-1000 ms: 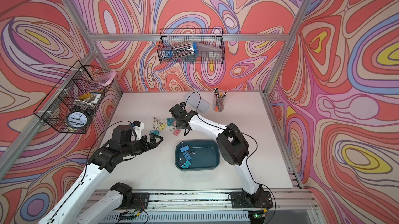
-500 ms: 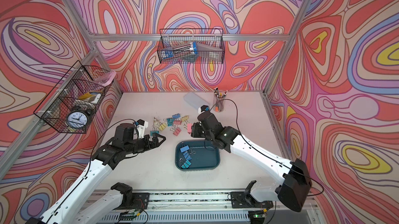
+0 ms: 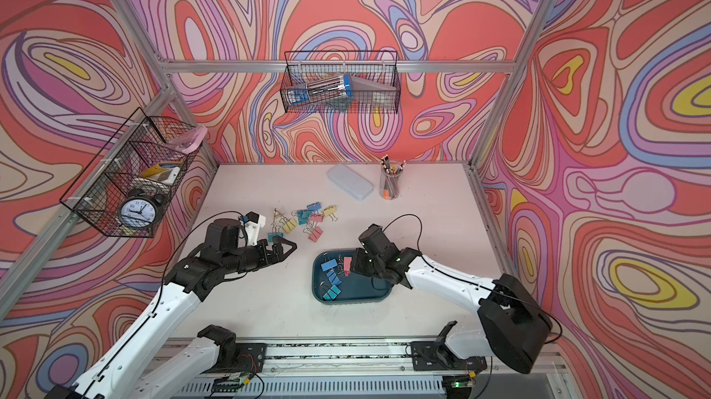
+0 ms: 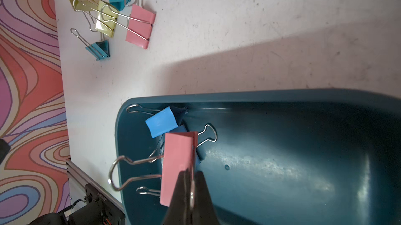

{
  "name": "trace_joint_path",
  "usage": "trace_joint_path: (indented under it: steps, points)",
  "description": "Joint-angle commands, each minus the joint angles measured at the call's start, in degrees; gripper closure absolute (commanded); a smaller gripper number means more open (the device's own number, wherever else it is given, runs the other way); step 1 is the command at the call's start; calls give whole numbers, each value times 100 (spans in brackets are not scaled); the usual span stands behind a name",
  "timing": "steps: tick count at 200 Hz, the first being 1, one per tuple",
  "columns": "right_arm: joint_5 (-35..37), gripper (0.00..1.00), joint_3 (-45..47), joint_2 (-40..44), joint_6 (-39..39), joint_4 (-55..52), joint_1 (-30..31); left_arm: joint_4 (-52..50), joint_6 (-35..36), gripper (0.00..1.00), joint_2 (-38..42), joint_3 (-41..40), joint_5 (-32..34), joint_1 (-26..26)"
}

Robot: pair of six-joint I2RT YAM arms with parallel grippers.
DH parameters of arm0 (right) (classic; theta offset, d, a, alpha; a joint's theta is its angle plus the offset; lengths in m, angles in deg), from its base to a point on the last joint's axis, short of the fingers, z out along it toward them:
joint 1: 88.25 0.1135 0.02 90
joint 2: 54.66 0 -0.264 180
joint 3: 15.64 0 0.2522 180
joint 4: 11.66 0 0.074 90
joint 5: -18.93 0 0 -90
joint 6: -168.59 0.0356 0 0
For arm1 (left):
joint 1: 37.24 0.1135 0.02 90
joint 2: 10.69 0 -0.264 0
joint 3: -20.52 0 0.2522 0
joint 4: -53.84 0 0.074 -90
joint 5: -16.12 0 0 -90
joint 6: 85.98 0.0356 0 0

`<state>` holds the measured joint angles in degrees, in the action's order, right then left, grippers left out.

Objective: Put the binder clips in the storage box
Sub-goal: Place the binder clip in the storage box.

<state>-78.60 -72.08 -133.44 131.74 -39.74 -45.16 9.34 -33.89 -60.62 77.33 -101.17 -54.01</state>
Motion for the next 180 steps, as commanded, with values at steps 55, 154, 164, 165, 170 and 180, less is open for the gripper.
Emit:
trace_joint_path:
  steps: [55, 154, 164, 165, 170, 180]
  points:
    - [-237, 100, 341, -717, 352, 991, -25, 26, 129, 1, 71, 91, -30, 34]
    - [845, 49, -479, 232, 49, -890, -26, -21, 143, 1, 154, 72, 37, 34]
    - [1049, 47, -738, 338, -28, -1098, -24, -27, 142, 1, 159, 79, 29, 34]
    - [1068, 47, -766, 346, -39, -1116, -22, -28, 143, 1, 159, 80, 25, 34]
    - [1157, 47, -906, 357, -89, -1192, -20, -22, 143, 1, 159, 81, 21, 34]
    - [1288, 47, -1248, 291, -206, -1298, -20, -37, 139, 1, 179, 98, 21, 34]
